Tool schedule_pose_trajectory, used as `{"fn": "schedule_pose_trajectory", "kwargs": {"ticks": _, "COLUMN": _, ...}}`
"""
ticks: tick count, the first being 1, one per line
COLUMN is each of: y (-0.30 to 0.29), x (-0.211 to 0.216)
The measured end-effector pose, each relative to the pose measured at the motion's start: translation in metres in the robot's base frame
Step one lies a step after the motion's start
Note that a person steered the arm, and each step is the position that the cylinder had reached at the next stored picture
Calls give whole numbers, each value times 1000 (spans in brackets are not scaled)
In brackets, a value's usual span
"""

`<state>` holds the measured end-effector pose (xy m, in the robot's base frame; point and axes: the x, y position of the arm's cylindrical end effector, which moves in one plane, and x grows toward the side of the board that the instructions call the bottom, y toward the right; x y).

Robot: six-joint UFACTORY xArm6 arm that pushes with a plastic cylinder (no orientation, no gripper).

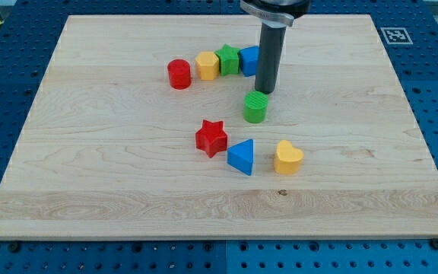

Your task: Nudge the yellow heart a bit down

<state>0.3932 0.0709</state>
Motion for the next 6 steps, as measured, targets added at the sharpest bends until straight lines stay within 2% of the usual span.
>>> {"fn": "schedule_pose_trajectory", "kwargs": {"ticks": 2, "y": 10, "x": 42}}
{"fn": "schedule_pose_trajectory", "kwargs": {"ticks": 4, "y": 23, "x": 105}}
{"fn": "schedule_pose_trajectory", "kwargs": {"ticks": 6, "y": -14, "x": 113}}
